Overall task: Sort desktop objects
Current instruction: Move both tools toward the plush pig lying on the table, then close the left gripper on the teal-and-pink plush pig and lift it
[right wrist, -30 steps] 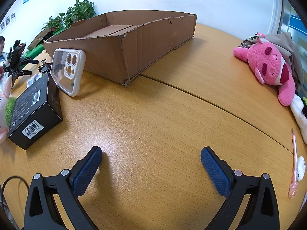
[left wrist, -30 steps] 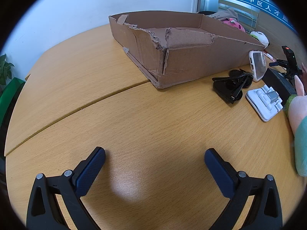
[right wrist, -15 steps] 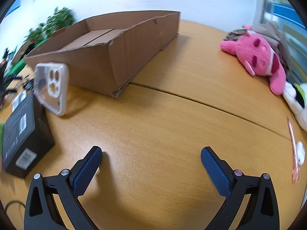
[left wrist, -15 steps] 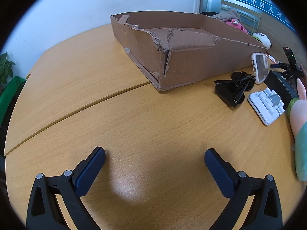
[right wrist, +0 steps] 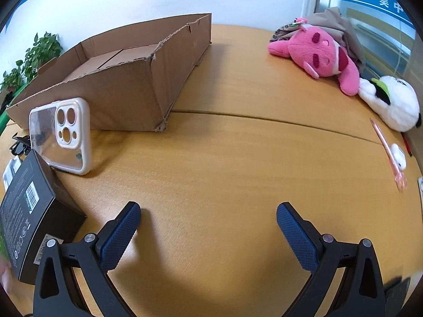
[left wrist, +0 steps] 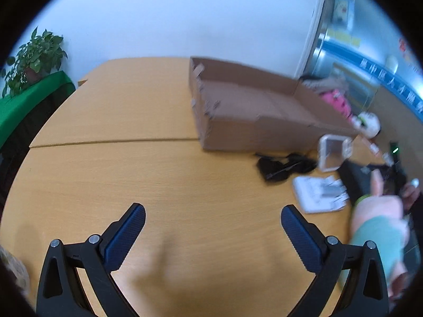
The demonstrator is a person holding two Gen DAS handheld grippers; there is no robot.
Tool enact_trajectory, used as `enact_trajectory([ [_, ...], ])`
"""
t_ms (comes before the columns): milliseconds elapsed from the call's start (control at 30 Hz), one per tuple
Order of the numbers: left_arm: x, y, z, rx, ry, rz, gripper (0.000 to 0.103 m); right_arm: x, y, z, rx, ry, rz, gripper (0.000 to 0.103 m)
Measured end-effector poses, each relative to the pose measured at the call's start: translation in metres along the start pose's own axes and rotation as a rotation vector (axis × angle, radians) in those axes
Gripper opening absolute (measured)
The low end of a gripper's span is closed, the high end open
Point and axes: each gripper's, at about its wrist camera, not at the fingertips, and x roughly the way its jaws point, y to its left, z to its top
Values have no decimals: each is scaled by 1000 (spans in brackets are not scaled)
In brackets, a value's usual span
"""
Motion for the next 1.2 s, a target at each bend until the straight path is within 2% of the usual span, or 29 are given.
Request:
enact_trajectory([
  [67, -16, -11, 3, -1, -59, -3, 102, 2, -2, 2, -8, 0, 13, 103],
  [200, -36, -47, 19, 22, -169, 63, 102, 3, -1, 3, 18, 13, -4, 103],
  [333, -65, -74, 22, 37, -315, 80, 102, -8, 2, -1, 62, 96, -32, 103],
  [367, -69, -82, 22, 49, -339, 105, 102, -20, 7, -2, 55, 73, -44, 102],
  [433, -74, -98, 19, 62, -373, 203, 102, -49, 22, -4, 10, -1, -70, 102],
  [533, -69, -115, 18, 85, -356, 249, 102, -100, 48, -6, -50, -117, -81, 103],
  [667, -59, -139, 19, 103, -313, 165, 102, -144, 81, -14, -112, -211, -79, 103],
  [833, -47, -161, 12, 109, -242, 63, 102, -154, 109, -21, -145, -194, -42, 103],
  [933, -47, -171, 4, 126, -231, 67, 102, -160, 123, -29, -150, -202, -6, 103],
  [1067, -53, -177, -3, 129, -217, 9, 102, -163, 135, -34, -151, -205, 23, 103],
  [1200, -56, -180, -7, 136, -208, 17, 102, -163, 142, -36, -142, -200, 72, 103],
])
